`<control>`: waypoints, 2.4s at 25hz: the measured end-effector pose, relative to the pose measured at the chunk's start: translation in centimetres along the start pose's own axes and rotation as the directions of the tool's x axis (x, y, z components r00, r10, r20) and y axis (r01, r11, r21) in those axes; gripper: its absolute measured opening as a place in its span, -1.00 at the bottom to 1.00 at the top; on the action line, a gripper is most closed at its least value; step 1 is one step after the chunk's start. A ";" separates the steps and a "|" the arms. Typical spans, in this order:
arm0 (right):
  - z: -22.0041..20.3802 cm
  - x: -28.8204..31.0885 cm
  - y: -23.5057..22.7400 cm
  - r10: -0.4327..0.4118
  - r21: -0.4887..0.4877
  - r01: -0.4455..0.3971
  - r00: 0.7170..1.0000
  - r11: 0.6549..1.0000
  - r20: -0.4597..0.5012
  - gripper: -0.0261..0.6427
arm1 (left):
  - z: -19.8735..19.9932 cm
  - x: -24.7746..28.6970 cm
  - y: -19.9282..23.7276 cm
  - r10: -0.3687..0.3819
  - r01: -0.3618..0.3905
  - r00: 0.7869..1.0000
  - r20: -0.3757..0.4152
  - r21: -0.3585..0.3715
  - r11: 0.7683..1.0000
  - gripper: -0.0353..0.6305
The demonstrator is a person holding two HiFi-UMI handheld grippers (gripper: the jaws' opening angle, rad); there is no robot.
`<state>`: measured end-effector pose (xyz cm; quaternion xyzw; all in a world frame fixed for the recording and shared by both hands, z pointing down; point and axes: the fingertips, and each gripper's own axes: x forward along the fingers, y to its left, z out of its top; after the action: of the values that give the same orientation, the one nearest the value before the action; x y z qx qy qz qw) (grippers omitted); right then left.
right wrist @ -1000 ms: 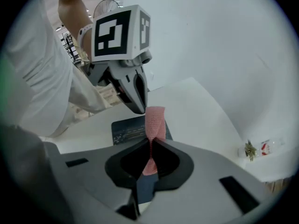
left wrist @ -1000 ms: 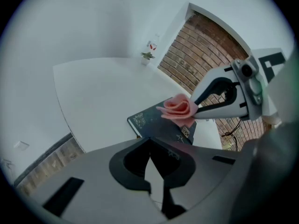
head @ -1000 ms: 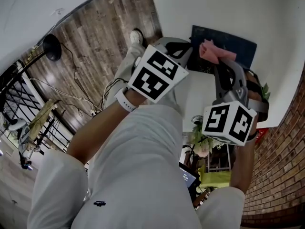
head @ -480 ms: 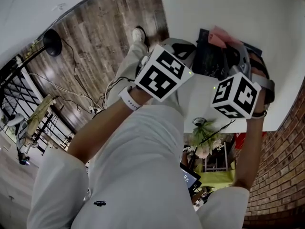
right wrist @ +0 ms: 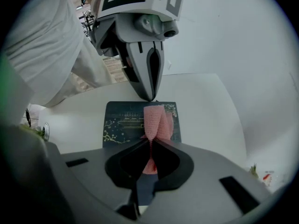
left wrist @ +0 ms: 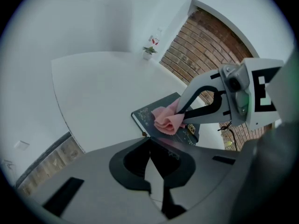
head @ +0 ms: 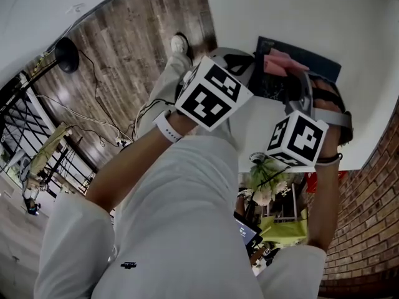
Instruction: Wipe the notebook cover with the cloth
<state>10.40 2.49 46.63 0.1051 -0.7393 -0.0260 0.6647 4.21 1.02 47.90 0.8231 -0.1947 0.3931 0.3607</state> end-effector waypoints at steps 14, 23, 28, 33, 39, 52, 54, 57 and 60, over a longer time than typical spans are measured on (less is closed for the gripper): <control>0.2 -0.6 3.2 -0.087 -0.211 0.071 0.994 0.975 -0.067 -0.83 | -0.1 0.1 -0.2 0.007 -0.007 1.000 -0.007 0.011 1.000 -0.84; -0.2 -0.4 4.7 -0.198 -0.560 0.102 0.974 0.822 -0.112 -0.83 | -0.8 -0.5 0.0 0.007 -0.007 1.000 -0.003 0.002 1.000 -0.84; -0.4 -0.7 6.2 -0.197 -0.696 0.100 0.978 0.711 -0.062 -0.83 | -0.9 -0.8 0.2 0.010 -0.010 1.000 0.004 -0.002 1.000 -0.84; -0.9 -0.9 7.8 -0.148 -0.784 0.069 0.989 0.617 -0.029 -0.83 | -1.3 -1.1 0.3 0.014 -0.014 1.000 0.006 -0.005 1.000 -0.84; -0.5 -1.3 8.9 -0.101 -0.782 0.060 0.995 0.620 -0.004 -0.83 | -1.6 -1.3 0.1 0.012 -0.012 1.000 0.007 -0.009 1.000 -0.84; 2.6 -4.3 9.2 0.003 -0.535 0.087 0.986 0.840 0.166 -0.83 | -1.5 -1.7 0.1 0.018 -0.017 1.000 0.023 -0.014 1.000 -0.84; 3.0 -4.9 7.1 -0.027 -0.441 0.111 0.981 0.891 0.192 -0.83 | -1.5 -1.8 0.2 0.021 -0.021 0.999 0.027 -0.016 1.000 -0.84; 3.3 -5.2 4.6 -0.046 -0.316 0.114 0.975 0.942 0.215 -0.83 | -1.3 -2.0 0.5 0.032 -0.031 0.999 0.037 -0.023 0.999 -0.84; 3.4 -4.9 2.2 -0.084 -0.236 0.133 0.974 0.963 0.208 -0.83 | -1.0 -2.3 0.7 0.039 -0.038 0.998 0.048 -0.026 0.999 -0.84</control>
<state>7.25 5.20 41.79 0.0584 -0.7853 -0.1652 0.5938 1.84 1.35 46.83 0.8239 -0.2242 0.3773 0.3585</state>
